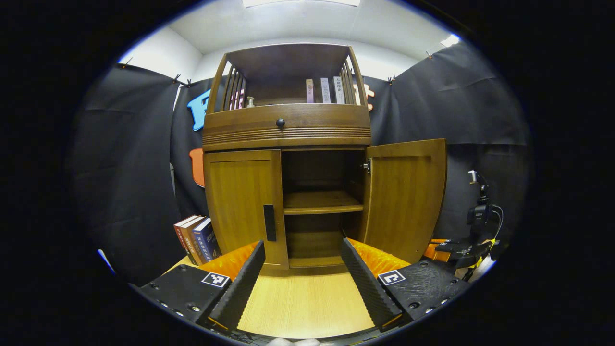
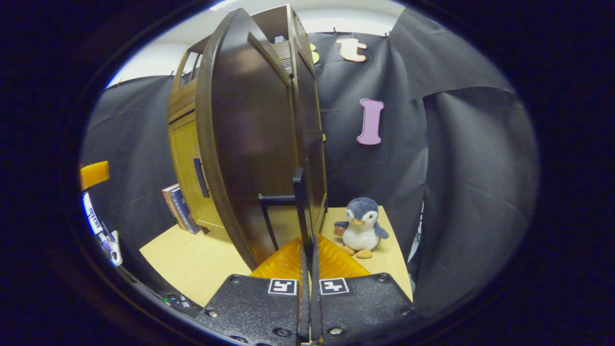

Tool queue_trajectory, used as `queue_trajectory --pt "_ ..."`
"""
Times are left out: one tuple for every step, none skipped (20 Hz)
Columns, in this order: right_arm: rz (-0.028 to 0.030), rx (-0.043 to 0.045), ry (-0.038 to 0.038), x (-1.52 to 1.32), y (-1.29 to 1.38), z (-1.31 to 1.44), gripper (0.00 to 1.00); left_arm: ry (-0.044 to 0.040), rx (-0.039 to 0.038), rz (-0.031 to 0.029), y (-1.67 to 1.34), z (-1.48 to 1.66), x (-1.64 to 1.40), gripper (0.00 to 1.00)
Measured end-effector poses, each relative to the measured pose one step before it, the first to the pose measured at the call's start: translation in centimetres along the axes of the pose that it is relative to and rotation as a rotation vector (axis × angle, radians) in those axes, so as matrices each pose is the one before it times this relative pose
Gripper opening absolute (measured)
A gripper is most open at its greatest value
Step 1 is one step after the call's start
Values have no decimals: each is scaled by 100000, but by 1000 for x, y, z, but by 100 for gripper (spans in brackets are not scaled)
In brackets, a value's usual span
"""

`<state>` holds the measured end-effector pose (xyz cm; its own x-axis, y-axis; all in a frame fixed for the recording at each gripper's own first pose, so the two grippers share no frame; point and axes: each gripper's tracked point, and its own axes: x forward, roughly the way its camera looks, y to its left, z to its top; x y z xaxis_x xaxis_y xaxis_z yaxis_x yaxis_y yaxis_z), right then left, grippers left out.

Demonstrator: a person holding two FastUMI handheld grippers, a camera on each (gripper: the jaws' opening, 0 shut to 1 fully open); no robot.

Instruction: Open the right door of the double-door shoe cabinet with the right hand, and open the left door with the left hand.

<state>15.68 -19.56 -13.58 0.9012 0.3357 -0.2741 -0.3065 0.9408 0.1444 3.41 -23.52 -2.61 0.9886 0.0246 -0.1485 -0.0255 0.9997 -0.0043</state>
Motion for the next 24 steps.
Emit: queue_trajectory --pt "1453 -720 107 2 -48 13 4 -86 218 896 -83 58 -50 96" --pt "1244 -601 184 -61 -108 -25 4 -35 184 724 -96 77 -101 96" --pt "1066 -14 304 13 -162 77 4 -113 153 588 -130 146 -85 96" --pt "981 147 318 12 -34 -100 4 -301 132 241 -194 252 -216 96" --pt "703 -141 148 107 -37 33 4 -183 383 -60 -89 213 -143 96" --pt "334 -540 4 -79 31 -93 5 -102 713 124 -82 44 20 96" --pt "70 -869 -106 50 -76 46 4 -102 611 0 2 96 45 100" --pt "237 -827 -288 -74 51 18 4 -133 180 -241 -56 16 -5 96" --pt "160 -545 -170 43 83 44 4 -108 -204 -443 -218 80 68 96" --pt "-327 -233 51 -35 -96 -109 4 -236 -206 -556 -164 130 -143 96" --pt "116 -69 208 49 -12 -24 4 -330 -8 -346 32 208 -90 96" --pt "-185 -20 167 -8 50 -27 5 -421 129 -220 90 125 -122 96" --pt "-416 -98 39 -1 -34 52 4 -210 144 -427 91 65 -272 96" --pt "-378 -96 8 -102 44 -70 5 -366 169 -497 113 185 -176 100" --pt "-205 -176 290 -116 29 -133 5 -215 274 -481 131 93 -117 96" --pt "-976 -417 913 -224 -117 -545 6 -430 397 -413 300 145 -181 96" --pt "-1494 -378 969 -337 -300 -442 8 -409 255 -566 299 78 6 96" --pt "-1877 -61 893 -488 -280 -552 10 -233 83 -1022 396 -162 -14 96" --pt "-2488 141 185 -510 -339 -321 15 -396 102 -1097 275 -4 96 96" --pt "-3268 437 -108 -696 -377 -181 13 -354 249 -1058 382 -29 78 96" --pt "-4166 310 -339 -895 -394 70 31 -387 251 -1237 462 -29 40 96" --pt "-4389 330 -1006 -1066 -479 289 42 -247 96 -1525 498 -98 207 96" --pt "-3219 873 -1485 -1102 -82 599 53 386 -194 -1707 332 -193 109 96" --pt "-2547 976 -1878 -999 300 617 61 345 -433 -1687 546 -296 158 96"
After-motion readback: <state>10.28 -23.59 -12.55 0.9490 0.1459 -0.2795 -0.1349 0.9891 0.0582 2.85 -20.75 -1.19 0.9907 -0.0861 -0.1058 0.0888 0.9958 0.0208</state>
